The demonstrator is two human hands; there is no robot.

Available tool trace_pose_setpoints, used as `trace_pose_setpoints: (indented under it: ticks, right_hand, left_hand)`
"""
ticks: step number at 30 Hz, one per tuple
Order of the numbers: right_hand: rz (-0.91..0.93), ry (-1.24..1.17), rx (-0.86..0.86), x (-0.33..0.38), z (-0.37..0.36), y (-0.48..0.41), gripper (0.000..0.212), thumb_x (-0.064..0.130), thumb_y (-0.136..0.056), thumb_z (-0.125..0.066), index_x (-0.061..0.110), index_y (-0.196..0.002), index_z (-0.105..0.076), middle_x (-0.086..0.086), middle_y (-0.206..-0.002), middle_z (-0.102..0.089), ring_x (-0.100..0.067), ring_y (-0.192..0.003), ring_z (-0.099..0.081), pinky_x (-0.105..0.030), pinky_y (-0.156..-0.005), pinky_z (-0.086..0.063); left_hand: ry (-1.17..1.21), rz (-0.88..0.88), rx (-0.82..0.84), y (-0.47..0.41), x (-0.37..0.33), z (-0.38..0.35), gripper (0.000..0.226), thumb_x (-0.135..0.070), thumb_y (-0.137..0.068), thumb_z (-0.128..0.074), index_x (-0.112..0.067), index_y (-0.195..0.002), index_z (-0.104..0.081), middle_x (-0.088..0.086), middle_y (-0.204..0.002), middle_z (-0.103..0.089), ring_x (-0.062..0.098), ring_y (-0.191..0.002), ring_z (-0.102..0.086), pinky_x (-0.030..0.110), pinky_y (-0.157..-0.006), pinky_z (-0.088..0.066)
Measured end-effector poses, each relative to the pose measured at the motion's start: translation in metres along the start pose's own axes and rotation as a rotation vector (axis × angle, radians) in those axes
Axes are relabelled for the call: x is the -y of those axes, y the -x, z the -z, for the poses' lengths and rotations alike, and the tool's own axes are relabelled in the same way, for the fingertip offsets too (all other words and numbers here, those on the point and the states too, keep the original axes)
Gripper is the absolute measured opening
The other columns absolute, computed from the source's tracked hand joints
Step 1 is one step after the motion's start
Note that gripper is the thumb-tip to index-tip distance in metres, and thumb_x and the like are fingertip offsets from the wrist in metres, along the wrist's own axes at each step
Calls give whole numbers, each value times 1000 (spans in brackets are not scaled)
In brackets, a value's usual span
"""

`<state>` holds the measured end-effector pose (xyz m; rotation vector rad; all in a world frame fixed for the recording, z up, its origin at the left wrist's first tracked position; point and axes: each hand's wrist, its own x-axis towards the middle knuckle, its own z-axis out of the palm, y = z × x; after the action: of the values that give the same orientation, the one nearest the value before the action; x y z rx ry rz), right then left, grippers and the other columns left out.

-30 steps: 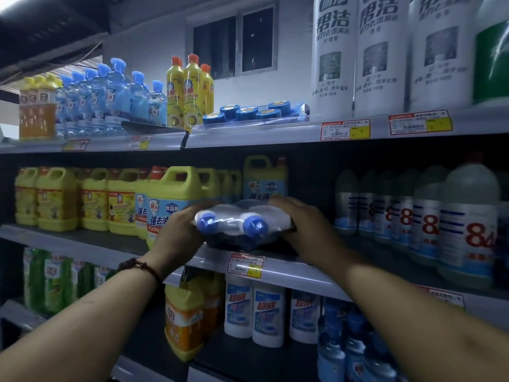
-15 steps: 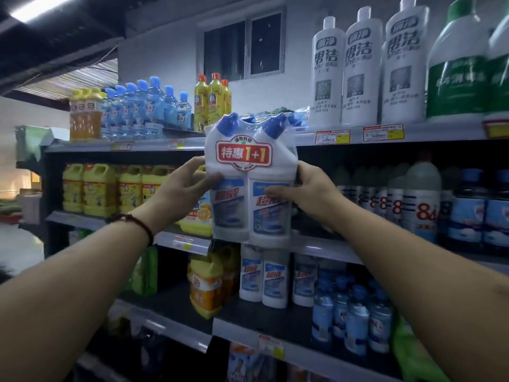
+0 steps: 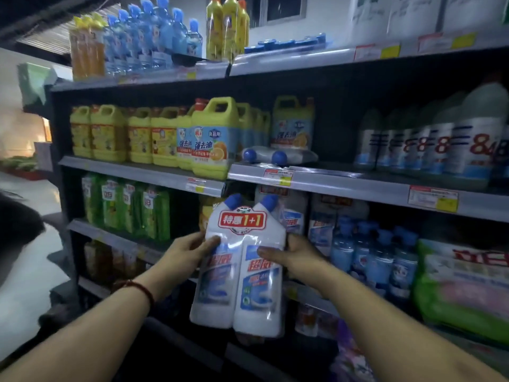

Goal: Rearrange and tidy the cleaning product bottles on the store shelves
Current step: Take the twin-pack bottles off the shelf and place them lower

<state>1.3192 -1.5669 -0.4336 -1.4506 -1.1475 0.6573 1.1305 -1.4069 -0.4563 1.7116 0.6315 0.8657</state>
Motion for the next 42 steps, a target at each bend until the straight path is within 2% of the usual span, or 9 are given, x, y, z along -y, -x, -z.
trace_pose_setpoints:
  ticks: [4, 8, 13, 17, 20, 25, 30, 34, 42]
  right_hand:
    - [-13, -44, -99, -35, 12, -25, 24, 7, -89, -72, 6, -113, -70, -8, -107, -76, -23, -96, -74, -29, -78, -60]
    - [-53, -100, -246, -36, 30, -54, 20, 8, -90, -71, 5, -109, -70, -10, -99, -77, -21, -85, -75, -29, -70, -61]
    - [-88, -8, -337, -24, 66, -94, 27, 21, -85, -78, 7, -107, -70, -7, -97, -77, -23, -86, -75, -37, -78, -60]
    - [-130, 32, -346, -29, 76, -112, 33, 16, -82, -81, 8, -111, -66, -7, -102, -76, -23, -88, -74, -40, -79, -61]
    - [-112, -6, -363, -39, 76, -119, 35, 15, -81, -81, 9, -111, -63, -6, -103, -75, -21, -87, -74, -35, -69, -60]
    - [-73, 13, -452, -49, 71, -130, 37, 9, -80, -81, 11, -112, -62, -6, -109, -73, -22, -92, -72, -42, -81, -60]
    - [33, 144, -514, -66, 65, -120, 44, 11, -83, -79, 16, -120, -56, 0, -115, -69, -18, -99, -67, -39, -85, -57]
    - [-49, 405, -527, -107, 53, -116, 42, 13, -86, -76, 14, -119, -49, -3, -122, -65, -20, -102, -61, -32, -84, -49]
    - [-66, 578, -527, -150, 44, -116, 44, 37, -92, -69, 12, -125, -55, -5, -127, -66, -27, -113, -63, -39, -91, -52]
  left_hand:
    - [35, 58, -9, -28, 24, -24, 21, -31, -95, -66, -16, -106, -75, 9, -99, -78, 20, -82, -73, 32, -64, -59]
    - [98, 84, 16, -69, 10, -50, 21, -32, -90, -72, -17, -104, -75, 5, -93, -79, 20, -78, -75, 30, -60, -58]
    - [74, 61, 238, -121, -9, -62, 34, -7, -77, -83, -8, -110, -75, 9, -104, -78, 29, -97, -75, 48, -87, -60]
    - [2, -7, 307, -146, -8, -68, 35, -2, -80, -79, -7, -113, -70, 4, -103, -78, 21, -93, -76, 34, -72, -63]
    - [-22, -50, 298, -162, -2, -66, 39, -3, -78, -81, -10, -115, -69, 2, -105, -78, 19, -94, -76, 32, -70, -62]
    - [-30, -140, 200, -171, 11, -76, 43, 1, -74, -82, -12, -113, -67, -2, -103, -77, 13, -92, -75, 28, -69, -63]
    - [144, -274, 113, -172, 55, -97, 50, 3, -81, -77, -8, -126, -59, 10, -120, -72, 29, -110, -70, 48, -88, -58]
    - [-228, -276, -44, -157, 96, -116, 47, -16, -82, -81, -31, -118, -56, -19, -113, -67, -5, -105, -64, 17, -86, -53]
    - [-458, -263, -33, -171, 135, -102, 40, -55, -88, -67, -32, -121, -63, -16, -116, -71, 6, -104, -67, 39, -88, -57]
